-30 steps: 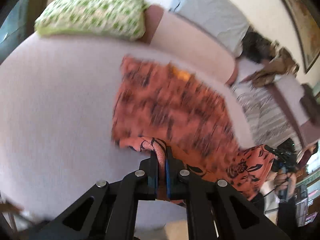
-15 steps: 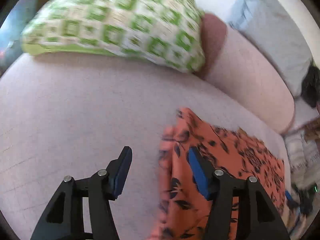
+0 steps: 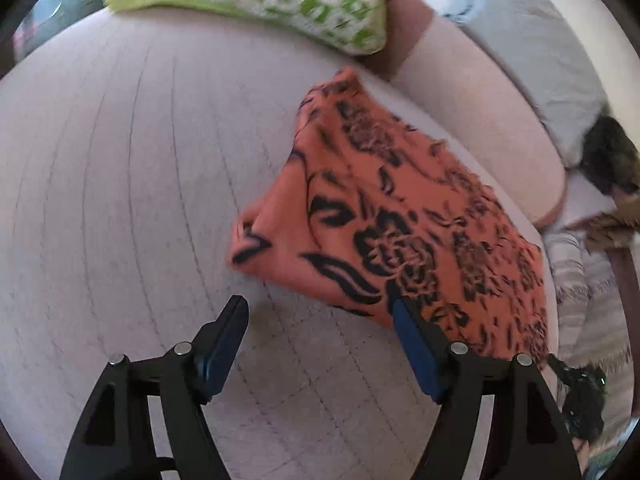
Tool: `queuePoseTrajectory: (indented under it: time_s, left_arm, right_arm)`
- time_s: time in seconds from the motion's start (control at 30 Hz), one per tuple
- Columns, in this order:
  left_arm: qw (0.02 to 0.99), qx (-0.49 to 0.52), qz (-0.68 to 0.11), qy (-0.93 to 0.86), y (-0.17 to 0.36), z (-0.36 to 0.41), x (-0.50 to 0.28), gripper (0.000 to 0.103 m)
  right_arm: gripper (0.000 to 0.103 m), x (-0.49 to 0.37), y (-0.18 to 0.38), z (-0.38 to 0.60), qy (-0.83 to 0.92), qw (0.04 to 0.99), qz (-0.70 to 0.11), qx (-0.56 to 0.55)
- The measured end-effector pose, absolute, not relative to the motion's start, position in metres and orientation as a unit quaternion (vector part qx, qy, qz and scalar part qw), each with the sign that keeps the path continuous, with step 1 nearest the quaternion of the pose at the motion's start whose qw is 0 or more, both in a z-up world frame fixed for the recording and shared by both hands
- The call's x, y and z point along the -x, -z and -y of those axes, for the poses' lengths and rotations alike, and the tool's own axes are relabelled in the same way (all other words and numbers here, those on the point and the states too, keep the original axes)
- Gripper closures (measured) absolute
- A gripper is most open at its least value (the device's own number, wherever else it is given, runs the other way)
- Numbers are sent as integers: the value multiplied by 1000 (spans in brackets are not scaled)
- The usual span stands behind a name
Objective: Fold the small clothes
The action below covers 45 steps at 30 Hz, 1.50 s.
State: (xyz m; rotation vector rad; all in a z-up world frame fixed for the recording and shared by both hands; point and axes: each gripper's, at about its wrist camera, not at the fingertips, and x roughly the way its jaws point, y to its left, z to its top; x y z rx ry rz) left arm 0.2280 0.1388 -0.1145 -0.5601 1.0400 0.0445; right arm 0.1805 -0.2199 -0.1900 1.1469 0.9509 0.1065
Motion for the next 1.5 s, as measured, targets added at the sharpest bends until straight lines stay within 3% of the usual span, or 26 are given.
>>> queuePoseTrajectory:
  time_s: [0.17,0.2,0.23,0.27,0.3,0.33,0.53,0.67,0.77,0.87,0.9,0.93,1.0,1.03,1.1,1.2,1.33,1.4,1.5]
  left_arm:
    - [829,307,-463,-57,115,-145,-247,30]
    - [828,315,-460,-66,116,-148,-252,46]
    - [821,320,-466,-78,119,-152,-257,74]
    - [815,326,-471,-84,123,-156,-261,84]
    - [805,353,-471,-79,126,-161,-261,88]
    - [800,362,-473,-76,125,-164,-263,91]
    - [858,312,-404,-55,53,-153,-234,96]
    - [880,305,-361,-42,9,-154,-177,96]
    - [877,305,-369,-47,14,-166,-120,95]
    - [846,287,-444,-72,73,-179,-84,78]
    - [827,290,-474,-86,94,-183,-81,74]
    - [805,300,-503,-100,114,-190,-78,77]
    - [817,309,-477,-96,106,-202,-71,71]
    - [825,291,-472,-110,95,-203,-73,64]
    - [852,268,-434,-119,69,-202,-75,57]
    - [884,220,-403,-93,37,-185,-88,49]
    - [911,165,-377,-25,17,-148,-105,37]
    - [916,132,-379,-17,27,-132,-123,33]
    - [876,66,-476,-47,76,-125,-138,32]
  right_arm:
    - [30,-191,196,222,-6,713,-396,-578]
    - [29,-197,197,224,5,711,-389,-585]
    - [30,-200,198,228,10,711,-384,-589]
    - [37,-207,196,227,10,718,-383,-582]
    - [86,-212,193,226,9,728,-383,-569]
    - [93,-220,192,223,8,738,-399,-543]
    - [94,-220,146,218,-7,783,-384,-489]
    - [95,-181,82,206,-33,820,-346,-455]
    - [94,-124,60,201,-46,823,-337,-454]
    - [87,-74,86,197,-43,801,-392,-450]
    - [76,-57,110,201,-23,791,-415,-449]
    - [55,-41,138,207,2,773,-447,-450]
    - [54,-19,166,224,-2,745,-449,-494]
    - [46,-10,164,232,5,743,-436,-508]
    - [45,3,134,249,45,783,-406,-468]
    - [44,5,95,259,36,819,-361,-444]
    - [33,-34,57,229,-55,845,-350,-400]
    - [28,-55,69,207,-115,830,-377,-395]
    - [28,-81,118,190,-92,797,-463,-378]
